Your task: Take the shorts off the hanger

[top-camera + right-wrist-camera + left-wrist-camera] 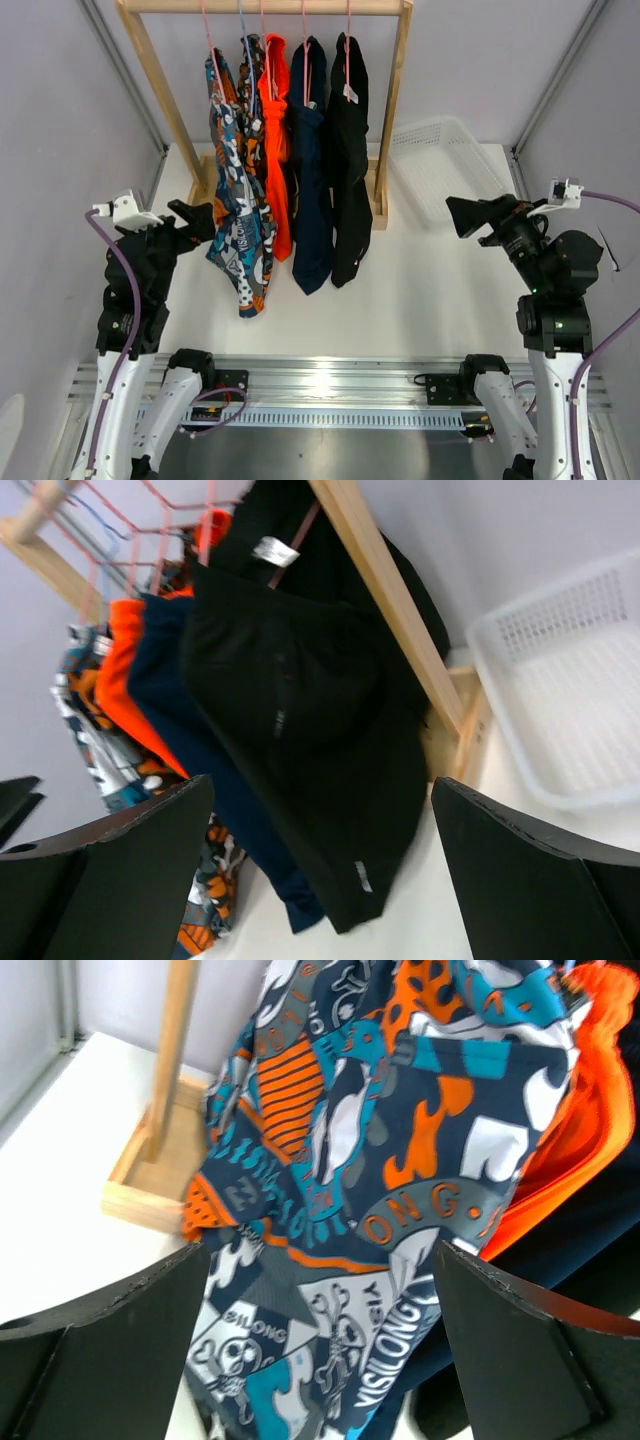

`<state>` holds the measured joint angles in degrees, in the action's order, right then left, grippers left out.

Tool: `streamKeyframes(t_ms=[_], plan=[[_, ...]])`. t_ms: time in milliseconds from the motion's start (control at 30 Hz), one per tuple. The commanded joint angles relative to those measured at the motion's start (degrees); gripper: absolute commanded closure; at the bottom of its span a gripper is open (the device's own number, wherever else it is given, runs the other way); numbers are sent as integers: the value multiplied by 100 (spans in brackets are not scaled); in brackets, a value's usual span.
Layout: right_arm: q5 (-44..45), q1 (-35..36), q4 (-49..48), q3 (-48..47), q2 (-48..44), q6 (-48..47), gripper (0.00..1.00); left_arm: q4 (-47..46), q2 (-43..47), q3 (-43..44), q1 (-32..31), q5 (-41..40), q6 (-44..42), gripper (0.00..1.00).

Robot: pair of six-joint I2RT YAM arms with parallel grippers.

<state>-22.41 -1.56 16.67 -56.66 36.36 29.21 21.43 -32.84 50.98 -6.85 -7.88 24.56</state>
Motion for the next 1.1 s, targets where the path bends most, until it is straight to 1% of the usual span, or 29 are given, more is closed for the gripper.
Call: streamKeyframes(t_ms=[0,67,100,167,200,233,267,300,333,367,400,433,467,500,533,567,600,633,667,700,767,800,833,900,933,967,1000,1033,1067], plan=[[-299,24,-112,-476,64,129,1,608,14,166,17,-170,-399,1],[-281,33,-145,-828,213,-38,1,625,58,289,17,-144,-556,1],[-403,59,-381,-907,283,-82,1,643,41,377,17,-144,-618,1],[-230,112,-401,-1415,572,-127,1,634,-3,413,17,-187,-828,1],[-115,138,-201,-1713,1044,-161,1,626,-12,326,17,-214,-891,1],[-88,339,-60,-2064,1327,-222,0,599,-38,273,17,-240,-935,1],[-1,463,90,-2808,1617,-345,1,590,-47,237,17,-240,-918,1],[131,647,326,-3163,2142,-476,1,590,-38,185,17,-214,-900,1],[698,1188,416,-3497,2391,-626,1,556,-12,27,17,-179,-874,1],[1147,1533,495,-4118,2620,-1071,2,503,49,-35,17,-40,-882,1],[1613,1919,600,-4420,2848,-1363,2,433,84,-157,9,14,-865,1],[2435,2593,688,-4737,3338,-1661,2,423,85,-167,8,32,-865,1],[2748,2834,802,-5088,3604,-1899,1,484,67,-20,8,76,-882,1],[2995,3011,1177,-5918,4224,-2197,1,546,-46,104,8,111,-891,1],[3293,3152,1399,-6344,4509,-2279,1,668,-143,392,0,137,-909,1],[3392,3284,1575,-6705,4773,-2323,1,739,-248,821,-9,190,-909,1],[3506,3346,1794,-7213,4984,-2367,1,801,-571,1069,-18,364,-909,1],[3759,3408,1814,-7323,5256,-2385,1,958,-740,1898,-27,462,-857,1],[3910,3565,1753,-7298,5311,-2446,1,1046,-941,2194,-35,541,-804,1],[4007,3645,1448,-7019,5303,-2551,0,1143,-1361,2501,-44,733,-751,1],[4000,3751,1182,-6745,5181,-2544,1,1336,-1794,3720,-79,1085,-602,1],[4017,3777,1120,-6587,5110,-2482,1,1398,-2022,3996,-166,1226,-549,2],[4069,3777,1076,-6203,5005,-2325,1,1477,-2521,4625,-254,1436,-487,1],[4139,3786,909,-5648,4566,-2175,1,1714,-3076,5742,-578,1569,-443,1],[4183,3795,856,-5053,4390,-2035,0,1768,-3349,5991,-685,1796,-417,0],[4219,3804,778,-4743,4215,-1946,1,1803,-3909,6220,-799,1833,-408,1],[4228,3856,751,-4427,3821,-1885,0,1899,-4201,6857,-1061,1834,-416,1],[4280,3891,716,-3806,3626,-1727,0,1917,-4465,7038,-1186,1860,-425,1],[4341,3944,654,-3478,3424,-1621,1,1917,-4955,7214,-1413,1860,-443,1]])
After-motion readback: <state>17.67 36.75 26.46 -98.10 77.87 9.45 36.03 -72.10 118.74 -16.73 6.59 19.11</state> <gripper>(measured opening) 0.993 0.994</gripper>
